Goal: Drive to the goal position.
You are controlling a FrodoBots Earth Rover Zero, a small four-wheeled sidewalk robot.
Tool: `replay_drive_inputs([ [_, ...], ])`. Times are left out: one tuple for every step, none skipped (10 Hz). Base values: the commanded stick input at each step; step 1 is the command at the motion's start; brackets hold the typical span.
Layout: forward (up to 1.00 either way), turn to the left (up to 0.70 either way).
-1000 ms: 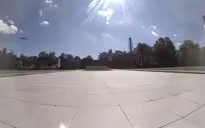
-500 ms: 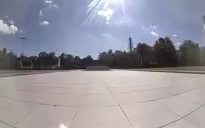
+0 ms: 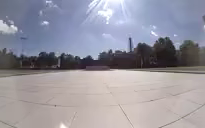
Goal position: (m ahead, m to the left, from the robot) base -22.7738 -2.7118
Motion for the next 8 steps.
replay_drive_inputs([
  [0.05,0.0],
  [0.05,0.0],
  [0.04,0.0],
  [0.04,0.0],
  [0.04,0.0],
  [0.04,0.0],
  [0.05,0.0],
  [0.04,0.0],
])
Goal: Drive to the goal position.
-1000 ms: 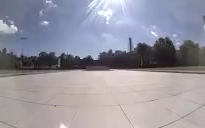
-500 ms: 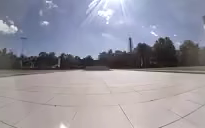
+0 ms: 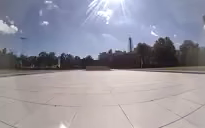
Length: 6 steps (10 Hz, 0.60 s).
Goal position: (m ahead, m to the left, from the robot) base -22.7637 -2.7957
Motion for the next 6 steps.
replay_drive_inputs([
  [0.05,0.0],
  [0.05,0.0],
  [0.04,0.0],
  [0.05,0.0],
  [0.04,0.0],
  [0.04,0.0],
])
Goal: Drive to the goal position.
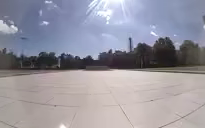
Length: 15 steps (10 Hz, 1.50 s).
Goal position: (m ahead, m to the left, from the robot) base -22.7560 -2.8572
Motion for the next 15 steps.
replay_drive_inputs([
  [0.05,0.0],
  [0.05,0.0],
  [0.05,0.0],
  [0.04,0.0],
  [0.04,0.0],
  [0.05,0.0],
  [0.05,0.0],
  [0.05,0.0],
  [0.05,0.0],
  [0.05,0.0],
  [0.05,0.0],
  [0.04,0.0],
  [0.05,0.0],
  [0.05,0.0],
  [0.05,0.0],
])
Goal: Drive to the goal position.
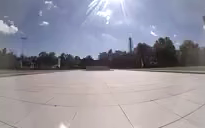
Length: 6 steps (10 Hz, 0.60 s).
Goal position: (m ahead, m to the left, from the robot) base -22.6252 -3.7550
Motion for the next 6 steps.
replay_drive_inputs([
  [0.05,0.0],
  [0.05,0.0],
  [0.05,0.0],
  [0.04,0.0],
  [0.05,0.0],
  [0.04,0.0],
])
